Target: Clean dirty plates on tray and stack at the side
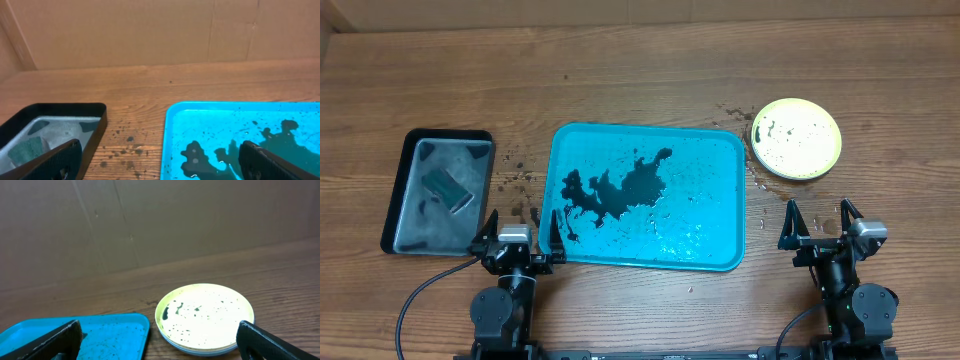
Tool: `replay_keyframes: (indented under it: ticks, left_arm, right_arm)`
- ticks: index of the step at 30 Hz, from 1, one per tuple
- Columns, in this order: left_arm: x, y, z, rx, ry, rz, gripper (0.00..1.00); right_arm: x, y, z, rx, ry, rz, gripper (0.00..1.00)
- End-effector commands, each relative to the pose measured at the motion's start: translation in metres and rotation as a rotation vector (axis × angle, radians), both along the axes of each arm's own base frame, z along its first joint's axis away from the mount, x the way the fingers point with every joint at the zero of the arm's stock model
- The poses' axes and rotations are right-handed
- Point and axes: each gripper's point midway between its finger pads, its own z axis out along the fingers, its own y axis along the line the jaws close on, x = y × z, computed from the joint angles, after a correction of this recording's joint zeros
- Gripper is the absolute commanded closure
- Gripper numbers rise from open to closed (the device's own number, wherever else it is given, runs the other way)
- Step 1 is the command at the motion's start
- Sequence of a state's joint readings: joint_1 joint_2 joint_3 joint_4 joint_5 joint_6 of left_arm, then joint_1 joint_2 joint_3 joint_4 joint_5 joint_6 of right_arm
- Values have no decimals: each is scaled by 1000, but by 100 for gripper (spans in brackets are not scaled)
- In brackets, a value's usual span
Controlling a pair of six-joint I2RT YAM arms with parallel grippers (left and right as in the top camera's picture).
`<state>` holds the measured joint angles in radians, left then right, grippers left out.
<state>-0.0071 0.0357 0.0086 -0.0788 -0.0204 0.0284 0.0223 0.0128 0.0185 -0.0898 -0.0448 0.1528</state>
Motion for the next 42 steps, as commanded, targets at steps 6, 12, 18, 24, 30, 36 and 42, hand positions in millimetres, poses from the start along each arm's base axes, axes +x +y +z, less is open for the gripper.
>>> replay_keyframes:
  ticks: [6,12,18,24,30,36,42]
  left_arm:
    - [0,4,-2,-32,2,30,0]
    - [0,4,-2,-32,2,30,0]
    - [0,4,-2,-32,2,30,0]
    - [0,-6,0,-43,-3,-26,0]
    - [-1,-10,5,-97,-27,-34,0]
    - [-1,-7,5,-158,-28,-12,0]
    - [-1,-6,6,-162,-30,-8,0]
  right_arm:
    - [0,1,-1,-8,-8,3,0]
    - [0,1,-1,-7,-8,3,0]
    - [0,1,-1,-8,-8,3,0]
    - [0,1,-1,-7,-8,3,0]
    - [0,1,-1,-8,-8,3,0]
    - [0,1,-1,-8,-8,3,0]
    - [0,1,-1,-8,-8,3,0]
